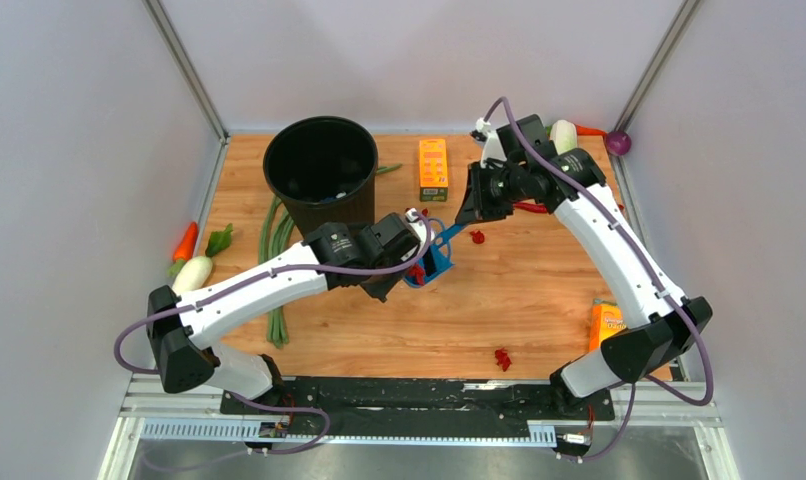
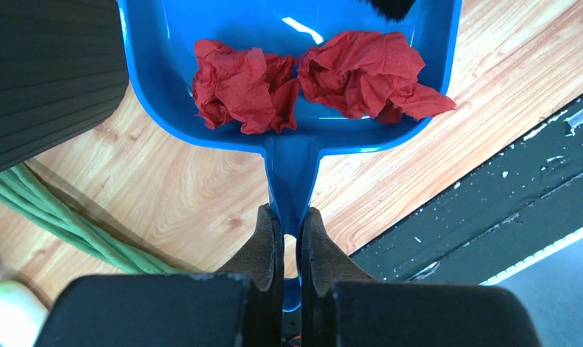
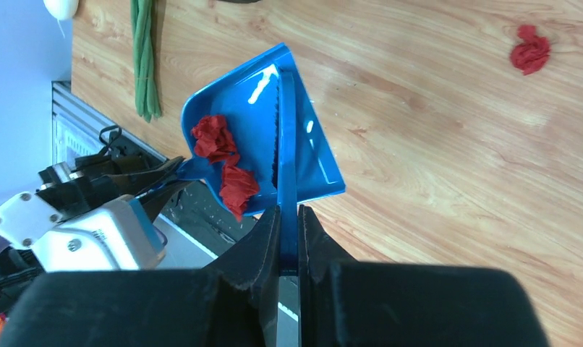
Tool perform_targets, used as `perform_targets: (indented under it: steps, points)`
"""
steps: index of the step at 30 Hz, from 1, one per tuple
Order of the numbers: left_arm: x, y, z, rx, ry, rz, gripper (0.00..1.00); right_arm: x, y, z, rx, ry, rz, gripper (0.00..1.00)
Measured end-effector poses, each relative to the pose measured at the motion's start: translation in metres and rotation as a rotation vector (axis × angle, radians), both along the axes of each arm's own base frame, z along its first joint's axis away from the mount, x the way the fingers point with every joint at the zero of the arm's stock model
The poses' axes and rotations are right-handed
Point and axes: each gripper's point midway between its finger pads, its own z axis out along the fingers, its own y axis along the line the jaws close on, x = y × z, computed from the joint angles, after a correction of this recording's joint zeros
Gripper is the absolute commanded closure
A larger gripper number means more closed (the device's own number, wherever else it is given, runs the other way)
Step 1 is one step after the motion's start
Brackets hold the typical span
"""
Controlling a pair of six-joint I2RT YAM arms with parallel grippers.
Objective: Sweep away the paper scraps from the table
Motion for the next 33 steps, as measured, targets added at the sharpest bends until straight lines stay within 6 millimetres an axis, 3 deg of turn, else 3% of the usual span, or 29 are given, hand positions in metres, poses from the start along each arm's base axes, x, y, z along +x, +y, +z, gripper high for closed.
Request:
perform_targets:
  steps: [12, 18, 24, 29, 33]
  points:
    - [0.000, 0.004, 0.016, 0.002, -0.009, 0.008, 1.00, 0.026, -0.043, 0.015, -0.015, -0.057, -0.147, 1.00]
    - [0.002, 0.003, 0.034, -0.019, -0.027, 0.016, 1.00, 0.037, -0.079, 0.026, -0.079, -0.135, -0.322, 1.00]
    - [0.005, 0.001, 0.060, -0.045, -0.054, 0.028, 1.00, 0.018, -0.106, 0.039, -0.049, -0.218, -0.498, 1.00]
    - [0.010, -0.003, 0.072, -0.051, -0.067, 0.037, 1.00, 0.005, -0.113, 0.043, 0.020, -0.263, -0.572, 1.00]
    - [0.012, -0.007, 0.073, -0.037, -0.055, 0.039, 1.00, 0.007, -0.115, 0.047, 0.041, -0.286, -0.603, 1.00]
